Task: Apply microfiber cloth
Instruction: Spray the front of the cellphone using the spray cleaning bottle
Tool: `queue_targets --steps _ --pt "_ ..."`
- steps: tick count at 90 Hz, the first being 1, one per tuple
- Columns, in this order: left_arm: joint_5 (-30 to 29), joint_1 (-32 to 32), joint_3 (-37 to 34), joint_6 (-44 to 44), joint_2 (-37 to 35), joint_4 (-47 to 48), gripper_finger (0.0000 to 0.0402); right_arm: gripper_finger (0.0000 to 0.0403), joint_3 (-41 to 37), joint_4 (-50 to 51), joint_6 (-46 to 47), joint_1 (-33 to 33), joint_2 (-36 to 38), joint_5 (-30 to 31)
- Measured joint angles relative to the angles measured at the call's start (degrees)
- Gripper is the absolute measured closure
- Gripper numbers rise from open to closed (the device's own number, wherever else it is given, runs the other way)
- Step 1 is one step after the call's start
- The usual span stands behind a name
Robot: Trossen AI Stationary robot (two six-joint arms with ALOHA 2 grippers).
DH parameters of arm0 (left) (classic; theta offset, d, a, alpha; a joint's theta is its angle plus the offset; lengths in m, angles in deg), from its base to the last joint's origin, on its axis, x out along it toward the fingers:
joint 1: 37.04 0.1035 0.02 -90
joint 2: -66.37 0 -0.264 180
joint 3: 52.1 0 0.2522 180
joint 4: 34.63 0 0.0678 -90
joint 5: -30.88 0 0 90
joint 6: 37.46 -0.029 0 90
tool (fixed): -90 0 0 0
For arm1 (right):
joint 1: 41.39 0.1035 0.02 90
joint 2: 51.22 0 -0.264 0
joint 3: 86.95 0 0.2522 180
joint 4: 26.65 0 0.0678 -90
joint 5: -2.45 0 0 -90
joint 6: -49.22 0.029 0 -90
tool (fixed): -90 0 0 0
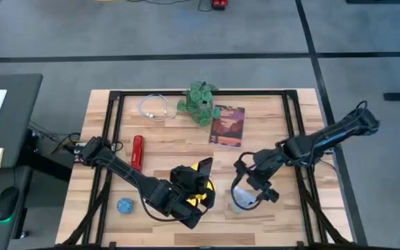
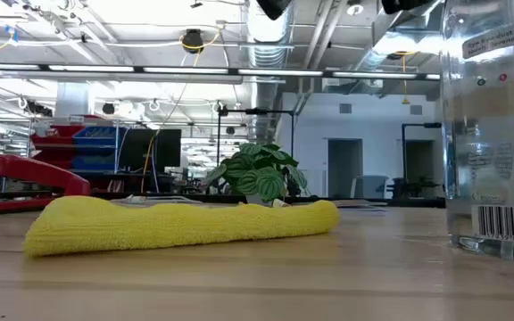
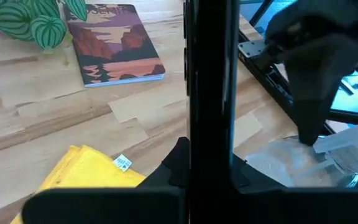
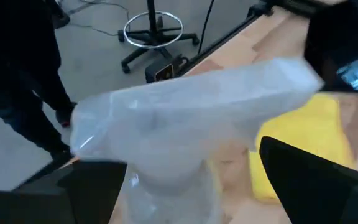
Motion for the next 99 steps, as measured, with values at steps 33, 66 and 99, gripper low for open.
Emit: queue_targets --steps 33,66,99 --pt "2.5 0.6 0.0 1.9 0.0 0.0 0.0395 0.0053 0.0 -3.1 6.4 3.0 0.1 4.7" --pt "5.5 2.1 0.0 -0.1 0.0 0.0 0.0395 0.008 0.0 -3.1 8.7 4.0 0.1 7.0" --pt "5.2 2.0 0.0 -2.5 -2.2 2.2 0.0395 0.0182 0.0 1.2 18.4 7.8 0.0 13.0"
